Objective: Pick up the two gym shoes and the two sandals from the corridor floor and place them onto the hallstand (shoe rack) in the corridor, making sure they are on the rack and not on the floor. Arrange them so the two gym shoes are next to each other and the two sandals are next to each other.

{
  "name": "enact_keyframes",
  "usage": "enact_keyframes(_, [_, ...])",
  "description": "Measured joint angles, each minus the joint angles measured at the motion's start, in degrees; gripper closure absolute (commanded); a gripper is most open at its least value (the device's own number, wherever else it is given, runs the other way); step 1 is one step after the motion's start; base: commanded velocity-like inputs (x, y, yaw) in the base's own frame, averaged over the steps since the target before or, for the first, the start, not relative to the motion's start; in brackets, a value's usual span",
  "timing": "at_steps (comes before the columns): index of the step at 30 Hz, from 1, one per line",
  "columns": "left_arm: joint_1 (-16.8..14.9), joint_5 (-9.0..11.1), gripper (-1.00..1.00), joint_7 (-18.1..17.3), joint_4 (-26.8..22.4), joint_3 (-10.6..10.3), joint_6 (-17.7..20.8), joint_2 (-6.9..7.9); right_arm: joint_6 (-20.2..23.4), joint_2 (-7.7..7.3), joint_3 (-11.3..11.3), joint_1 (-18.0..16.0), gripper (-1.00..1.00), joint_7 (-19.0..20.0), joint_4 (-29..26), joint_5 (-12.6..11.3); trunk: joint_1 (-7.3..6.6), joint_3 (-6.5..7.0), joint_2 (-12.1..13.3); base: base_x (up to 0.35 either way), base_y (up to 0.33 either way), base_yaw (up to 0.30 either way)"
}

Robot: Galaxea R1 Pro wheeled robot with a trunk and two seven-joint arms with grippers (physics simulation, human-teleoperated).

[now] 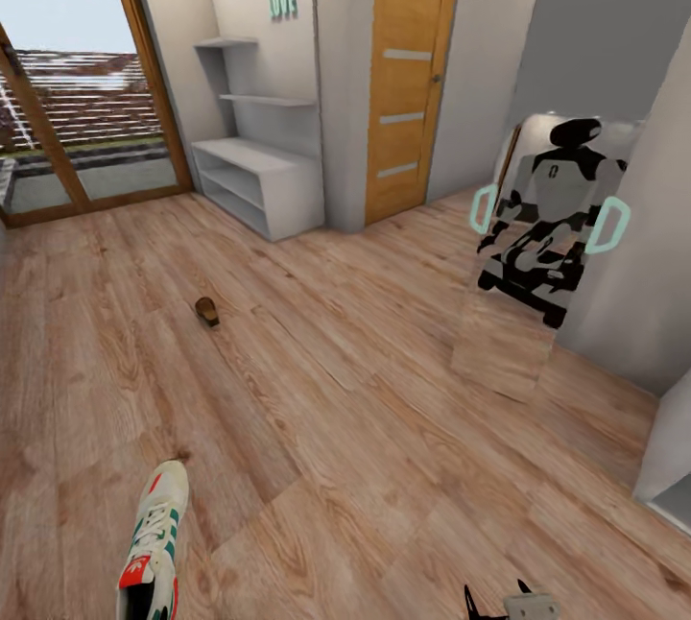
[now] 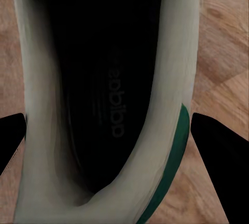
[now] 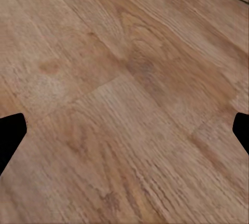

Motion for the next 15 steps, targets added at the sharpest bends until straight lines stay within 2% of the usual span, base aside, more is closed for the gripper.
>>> enact_keyframes(15, [0.01,0.0,1.0,0.02,-0.01,0.0,0.04,0.0,0.0,0.0,0.02,0.0,-1.0,0.04,0.1,0.0,-0.02,0.0,0.0,0.281,0.121,0.275])
